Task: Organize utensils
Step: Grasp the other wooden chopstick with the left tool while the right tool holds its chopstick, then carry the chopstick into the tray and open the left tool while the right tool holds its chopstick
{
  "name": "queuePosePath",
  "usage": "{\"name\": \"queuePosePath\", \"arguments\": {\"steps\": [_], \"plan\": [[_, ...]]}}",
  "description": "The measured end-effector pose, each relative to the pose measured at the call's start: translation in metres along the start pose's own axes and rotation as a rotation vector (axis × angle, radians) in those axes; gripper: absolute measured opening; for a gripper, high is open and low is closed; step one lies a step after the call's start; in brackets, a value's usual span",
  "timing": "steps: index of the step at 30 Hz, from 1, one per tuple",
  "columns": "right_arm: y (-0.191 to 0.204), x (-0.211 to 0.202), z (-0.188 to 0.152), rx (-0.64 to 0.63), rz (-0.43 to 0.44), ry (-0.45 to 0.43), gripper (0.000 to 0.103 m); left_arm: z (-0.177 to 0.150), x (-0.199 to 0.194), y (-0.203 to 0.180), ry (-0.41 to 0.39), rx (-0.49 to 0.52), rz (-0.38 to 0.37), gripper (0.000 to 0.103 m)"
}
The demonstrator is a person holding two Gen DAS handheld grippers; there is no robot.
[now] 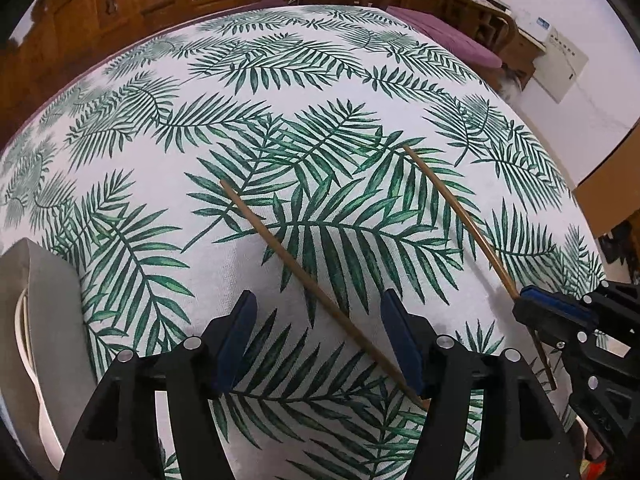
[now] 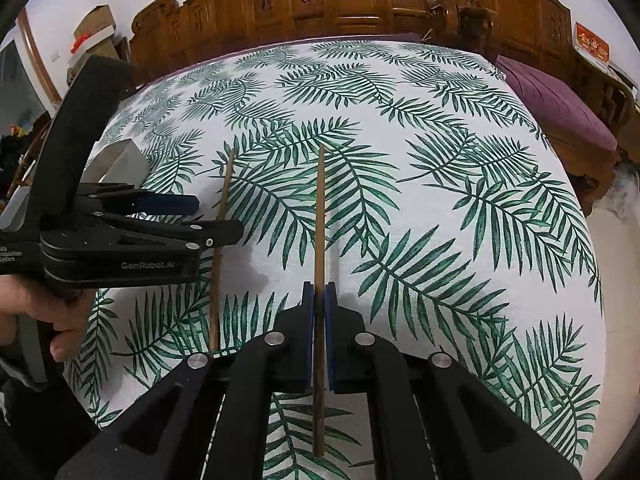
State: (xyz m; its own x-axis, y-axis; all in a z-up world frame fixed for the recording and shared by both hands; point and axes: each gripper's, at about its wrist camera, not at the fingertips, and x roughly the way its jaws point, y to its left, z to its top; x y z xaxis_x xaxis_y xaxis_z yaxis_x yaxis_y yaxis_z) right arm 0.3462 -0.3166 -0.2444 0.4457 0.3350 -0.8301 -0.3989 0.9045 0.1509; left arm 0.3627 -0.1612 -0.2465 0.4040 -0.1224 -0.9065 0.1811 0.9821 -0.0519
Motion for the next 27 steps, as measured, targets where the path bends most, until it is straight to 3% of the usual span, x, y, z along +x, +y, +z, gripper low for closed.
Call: {"name": "queuePosePath", "arguments": {"steps": [2,5,7,14,27], "plan": [[0.0,0.0,0.0,-0.002,-0.002,0.001,0.006,-0.001,0.0,-0.001,-0.008,0.017,0.027,0.046],[0.003,0.0,-0.002,-0.006,-0.005,0.002,0.006,-0.002,-0.003,0.002,-0.014,0.02,0.023,0.014],[0.005,0.0,-0.003,-0.005,-0.005,0.003,0.006,-0.002,-0.004,0.007,-0.005,0.014,0.012,0.008],[0.02,-0.001,-0.002,-0.01,0.008,0.002,0.006,-0.012,-0.013,0.02,0.015,-0.005,0.0,0.004],[0.058,-0.007,0.01,-0.026,0.042,-0.014,0.006,-0.032,-0.053,0.056,-0.029,-0.041,0.006,0.004]]}}
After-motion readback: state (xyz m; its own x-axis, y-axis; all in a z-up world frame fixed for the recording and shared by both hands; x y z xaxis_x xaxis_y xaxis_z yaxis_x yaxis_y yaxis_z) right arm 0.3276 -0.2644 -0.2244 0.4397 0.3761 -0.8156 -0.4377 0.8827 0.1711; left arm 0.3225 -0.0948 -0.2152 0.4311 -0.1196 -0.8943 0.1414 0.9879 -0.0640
